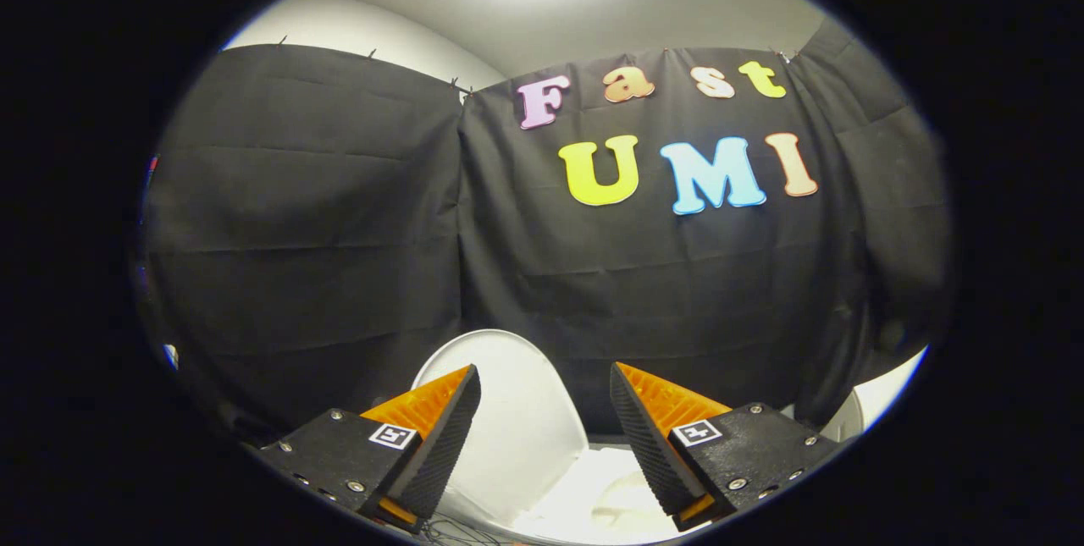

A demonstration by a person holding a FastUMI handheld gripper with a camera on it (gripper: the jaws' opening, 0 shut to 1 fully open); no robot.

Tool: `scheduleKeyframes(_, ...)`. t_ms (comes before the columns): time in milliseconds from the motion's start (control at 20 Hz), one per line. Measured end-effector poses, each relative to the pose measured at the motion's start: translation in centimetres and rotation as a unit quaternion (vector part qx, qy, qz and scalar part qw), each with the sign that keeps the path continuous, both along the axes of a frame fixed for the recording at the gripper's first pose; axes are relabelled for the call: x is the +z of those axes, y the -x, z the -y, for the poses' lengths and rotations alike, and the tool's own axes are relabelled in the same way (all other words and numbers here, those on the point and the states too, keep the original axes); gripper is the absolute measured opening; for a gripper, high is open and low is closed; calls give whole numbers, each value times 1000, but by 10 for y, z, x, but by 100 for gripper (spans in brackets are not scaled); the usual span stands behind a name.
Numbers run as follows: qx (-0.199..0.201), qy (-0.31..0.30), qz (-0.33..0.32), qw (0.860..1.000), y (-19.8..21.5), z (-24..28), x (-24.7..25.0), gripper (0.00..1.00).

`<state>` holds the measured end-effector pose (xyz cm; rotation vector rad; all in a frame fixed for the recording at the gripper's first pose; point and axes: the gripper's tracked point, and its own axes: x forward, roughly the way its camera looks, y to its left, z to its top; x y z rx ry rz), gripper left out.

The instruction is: Open the toilet lid.

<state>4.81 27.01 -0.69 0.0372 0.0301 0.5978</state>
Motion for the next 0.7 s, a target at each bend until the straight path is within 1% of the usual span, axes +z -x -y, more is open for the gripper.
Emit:
scheduleKeyframes(150, -30, 0, 10, 1000, -1, 44, 0, 94)
scheduleKeyframes(300, -75, 12, 17, 997, -5, 92, -6, 94)
scheduleKeyframes(500, -133, 42, 27, 990, 1, 150, -18, 94)
scheduleKeyframes(650, -171, 41, 9, 984, 3, 182, -27, 94)
scheduleKeyframes(700, -184, 43, 13, 982, 4, 191, -27, 94)
